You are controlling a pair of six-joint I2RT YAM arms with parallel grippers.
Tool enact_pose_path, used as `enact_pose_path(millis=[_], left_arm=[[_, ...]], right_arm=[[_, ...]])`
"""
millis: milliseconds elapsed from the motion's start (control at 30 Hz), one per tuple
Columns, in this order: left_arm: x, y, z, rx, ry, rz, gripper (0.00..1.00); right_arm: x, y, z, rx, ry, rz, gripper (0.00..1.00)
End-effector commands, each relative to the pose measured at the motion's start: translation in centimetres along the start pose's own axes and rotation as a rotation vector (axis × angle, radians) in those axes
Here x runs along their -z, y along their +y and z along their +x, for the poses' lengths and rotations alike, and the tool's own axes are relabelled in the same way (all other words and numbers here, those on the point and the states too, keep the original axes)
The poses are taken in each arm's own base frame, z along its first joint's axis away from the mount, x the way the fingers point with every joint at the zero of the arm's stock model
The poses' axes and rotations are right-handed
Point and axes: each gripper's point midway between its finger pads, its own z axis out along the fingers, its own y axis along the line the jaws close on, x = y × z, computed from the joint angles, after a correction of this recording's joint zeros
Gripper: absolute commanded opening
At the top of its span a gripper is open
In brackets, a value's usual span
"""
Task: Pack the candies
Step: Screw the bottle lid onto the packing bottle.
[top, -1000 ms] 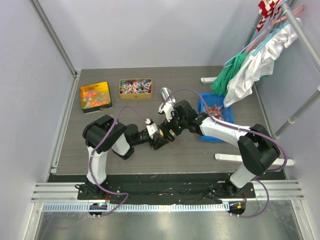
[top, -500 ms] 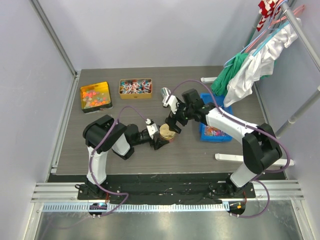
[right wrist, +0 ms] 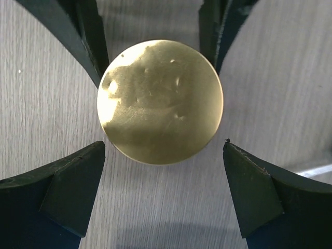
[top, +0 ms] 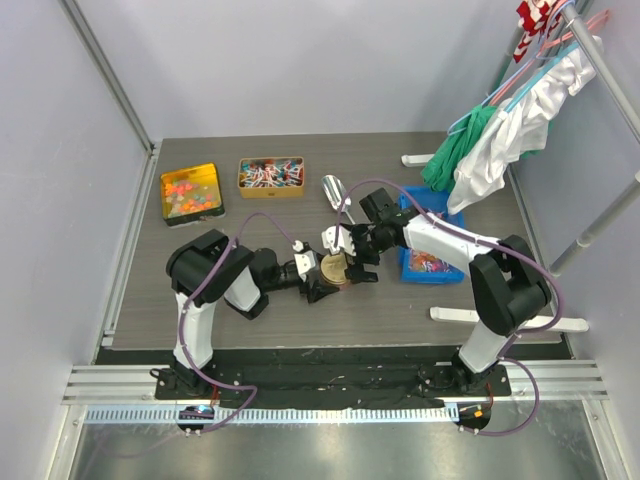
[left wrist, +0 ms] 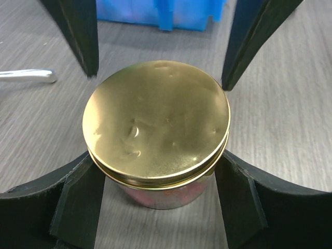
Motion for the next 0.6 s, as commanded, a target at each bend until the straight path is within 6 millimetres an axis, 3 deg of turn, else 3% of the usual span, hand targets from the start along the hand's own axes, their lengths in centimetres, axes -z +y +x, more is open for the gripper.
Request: enact_pose_path(millis=[0,333,567], left_arm=[[-0.1,-1.5,-1.5,-0.087,-0.084,0.093,0.19],[-0.2,-3.6,-1.4,-0.04,-0.098,0.224,0.18],[-0.4,-3.6,-1.4,-0.024,-0.098,0.231,0.19]], right_arm=[[-0.1,-0.3,-1.6,0.113,-0.058,-0.04,1.0],[0.4,0.4,-3.5,0.139,-0.114,-0.076,1.0],[0.4,2.6,-5.2,0.133,-0.157,-0.13,1.0]])
